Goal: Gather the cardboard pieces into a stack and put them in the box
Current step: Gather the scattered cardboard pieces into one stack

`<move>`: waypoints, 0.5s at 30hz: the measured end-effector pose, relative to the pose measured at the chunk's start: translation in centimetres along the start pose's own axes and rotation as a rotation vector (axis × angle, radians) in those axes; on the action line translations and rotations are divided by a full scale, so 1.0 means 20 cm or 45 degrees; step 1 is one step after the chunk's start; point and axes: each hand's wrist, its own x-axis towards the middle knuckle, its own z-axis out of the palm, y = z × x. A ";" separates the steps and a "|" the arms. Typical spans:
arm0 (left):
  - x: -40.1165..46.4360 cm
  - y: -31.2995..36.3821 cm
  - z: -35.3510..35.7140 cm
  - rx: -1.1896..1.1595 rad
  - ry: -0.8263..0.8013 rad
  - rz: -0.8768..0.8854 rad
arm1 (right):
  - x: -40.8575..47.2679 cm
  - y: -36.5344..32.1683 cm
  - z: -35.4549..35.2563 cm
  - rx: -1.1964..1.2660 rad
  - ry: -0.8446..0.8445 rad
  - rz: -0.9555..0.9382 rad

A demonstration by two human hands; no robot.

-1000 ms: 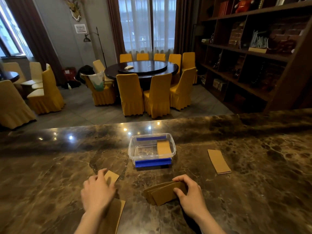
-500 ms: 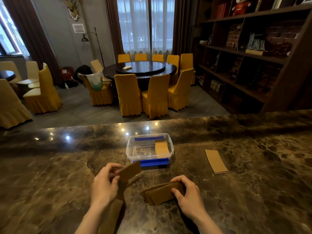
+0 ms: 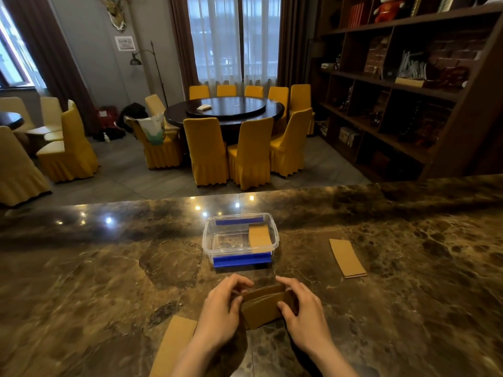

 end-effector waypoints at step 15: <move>-0.18 -0.25 -0.42 0.671 -0.130 -0.777 | -0.01 -0.02 0.02 -0.064 -0.003 -0.038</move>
